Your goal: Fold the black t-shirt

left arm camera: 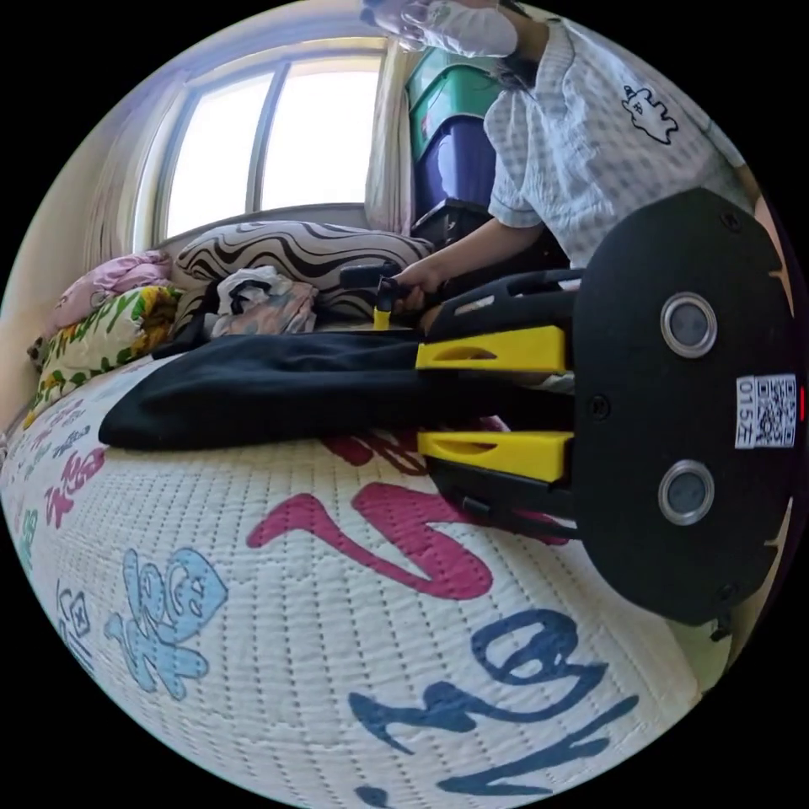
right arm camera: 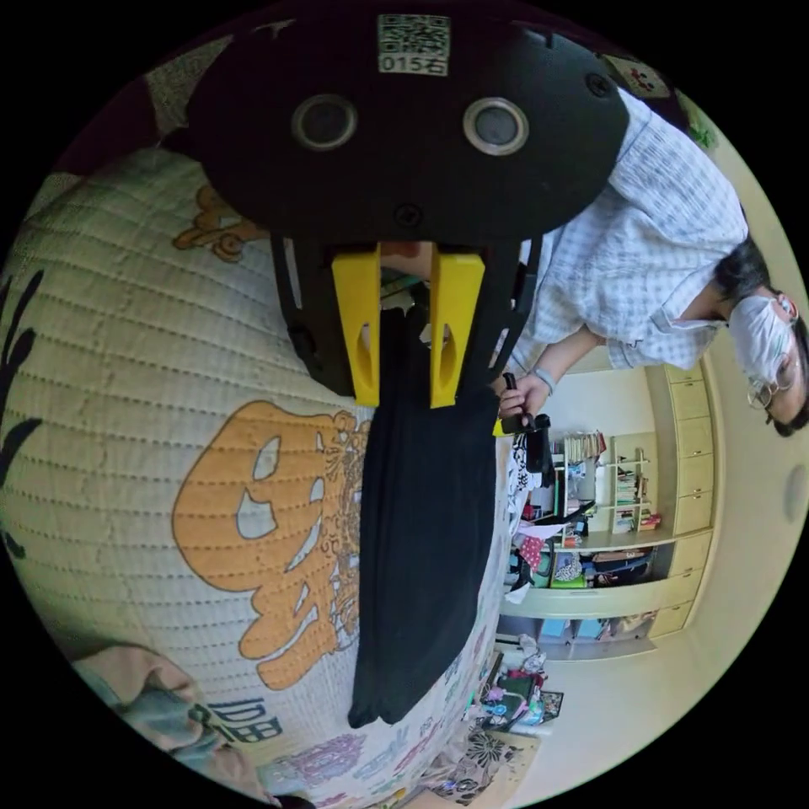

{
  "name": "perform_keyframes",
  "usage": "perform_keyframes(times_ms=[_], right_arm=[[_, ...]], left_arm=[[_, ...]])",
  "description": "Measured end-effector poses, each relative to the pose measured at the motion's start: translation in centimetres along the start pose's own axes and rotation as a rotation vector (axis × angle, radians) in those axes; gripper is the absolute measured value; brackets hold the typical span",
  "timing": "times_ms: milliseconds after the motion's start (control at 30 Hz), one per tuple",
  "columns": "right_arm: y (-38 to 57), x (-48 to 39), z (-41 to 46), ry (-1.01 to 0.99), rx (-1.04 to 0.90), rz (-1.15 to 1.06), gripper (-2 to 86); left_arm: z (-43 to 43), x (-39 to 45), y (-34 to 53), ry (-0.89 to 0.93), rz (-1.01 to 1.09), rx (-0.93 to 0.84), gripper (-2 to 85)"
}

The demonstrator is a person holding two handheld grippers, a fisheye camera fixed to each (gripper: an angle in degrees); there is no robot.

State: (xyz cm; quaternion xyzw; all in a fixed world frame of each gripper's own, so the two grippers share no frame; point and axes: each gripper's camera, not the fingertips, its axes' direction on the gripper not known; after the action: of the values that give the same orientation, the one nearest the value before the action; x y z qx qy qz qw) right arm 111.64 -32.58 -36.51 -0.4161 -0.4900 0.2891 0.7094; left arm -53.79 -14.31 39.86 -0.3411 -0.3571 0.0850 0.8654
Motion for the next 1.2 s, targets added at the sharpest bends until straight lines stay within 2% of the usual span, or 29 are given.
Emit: perform_keyframes(times_ms=[67,233,300,367,433,500,533,600,633,700,767,833,900,1100,1200], right_arm=[[-0.4,0.4,0.3,0.002,-0.030,0.010,3.4],[0.0,0.4,0.5,-0.093,-0.141,0.019,1.6],[0.9,-0.9,1.0,-0.095,-0.161,-0.022,1.9],[1.6,-1.4,2.3,-0.022,-0.182,-0.023,2.8],[2.4,-0.7,4.0,0.071,-0.185,0.037,5.5],[3.2,0.0,4.7,-0.006,-0.204,0.061,6.2],[3.7,0.4,5.4,-0.046,-0.249,0.078,5.6],[4.5,0.7,5.9,0.026,-0.284,0.111,5.2],[4.9,0.4,5.4,0.007,-0.260,0.089,5.3],[5.3,-0.3,3.9,-0.052,-0.167,0.034,6.4],[5.1,-0.8,1.9,-0.107,-0.049,-0.035,8.3],[3.7,-0.9,-0.7,-0.084,0.148,-0.088,10.2],[2.1,-1.0,-1.7,-0.055,0.261,-0.135,11.3],[-3.9,1.2,-0.7,0.029,0.283,-0.090,12.7],[-5.6,2.9,0.4,-0.092,0.254,-0.105,10.8]], left_arm=[[-0.2,-1.0,-0.6,0.063,-0.001,-0.026,3.5],[-5.2,-0.7,-0.1,0.144,0.039,0.008,2.1],[-6.6,-0.4,0.4,0.109,0.054,-0.018,2.2],[-6.7,-0.5,1.2,-0.038,0.078,-0.070,2.6],[-6.1,-1.8,1.8,-0.087,0.057,-0.114,3.2],[-6.3,-3.6,2.6,0.056,0.014,-0.117,2.3],[-6.6,-4.0,3.1,0.071,0.004,-0.121,1.5],[-6.9,-4.0,3.7,-0.032,-0.009,-0.194,1.2],[-7.6,-3.7,3.8,-0.066,-0.011,-0.236,1.8],[-10.1,-2.5,3.5,-0.025,0.028,-0.140,4.4],[-13.7,-0.9,1.2,0.069,0.107,0.053,7.4],[-14.8,0.2,-1.8,0.072,0.155,0.137,9.1],[-14.6,0.6,-5.1,0.065,0.182,0.179,10.5],[-10.4,-0.9,-13.6,0.054,0.133,0.121,12.0],[-8.3,-0.2,-15.4,0.099,0.177,0.082,10.4]])
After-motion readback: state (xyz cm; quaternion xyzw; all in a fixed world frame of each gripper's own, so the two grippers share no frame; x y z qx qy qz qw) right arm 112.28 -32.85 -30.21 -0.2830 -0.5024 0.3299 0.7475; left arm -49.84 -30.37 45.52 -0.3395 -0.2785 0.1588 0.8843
